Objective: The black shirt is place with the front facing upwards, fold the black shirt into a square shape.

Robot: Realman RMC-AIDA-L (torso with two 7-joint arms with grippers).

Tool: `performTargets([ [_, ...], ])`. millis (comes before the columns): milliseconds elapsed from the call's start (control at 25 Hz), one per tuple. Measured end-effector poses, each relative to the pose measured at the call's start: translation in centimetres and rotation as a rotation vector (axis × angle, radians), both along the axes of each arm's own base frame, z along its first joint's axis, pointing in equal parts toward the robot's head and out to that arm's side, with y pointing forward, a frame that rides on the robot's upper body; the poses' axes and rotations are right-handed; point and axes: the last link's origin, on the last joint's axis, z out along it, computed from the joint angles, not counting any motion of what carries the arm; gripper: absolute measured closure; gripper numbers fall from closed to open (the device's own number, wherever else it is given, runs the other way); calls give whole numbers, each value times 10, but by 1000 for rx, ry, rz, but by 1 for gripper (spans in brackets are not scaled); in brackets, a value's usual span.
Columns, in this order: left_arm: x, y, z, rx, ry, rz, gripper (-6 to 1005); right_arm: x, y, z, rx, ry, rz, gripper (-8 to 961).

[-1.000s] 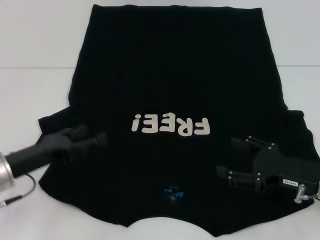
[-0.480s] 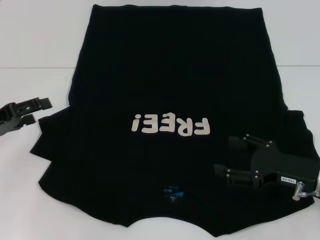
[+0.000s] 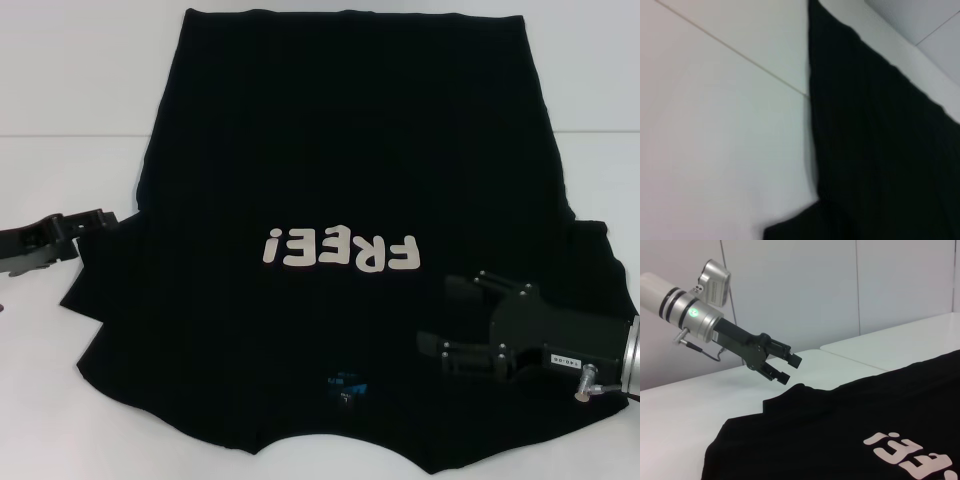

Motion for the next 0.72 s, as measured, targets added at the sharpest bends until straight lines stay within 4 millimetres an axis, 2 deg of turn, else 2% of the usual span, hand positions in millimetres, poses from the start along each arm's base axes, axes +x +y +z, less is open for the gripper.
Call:
performTargets([
  [720, -5, 6, -16, 24, 88, -18, 164, 1, 0, 1, -1, 0, -9, 31],
])
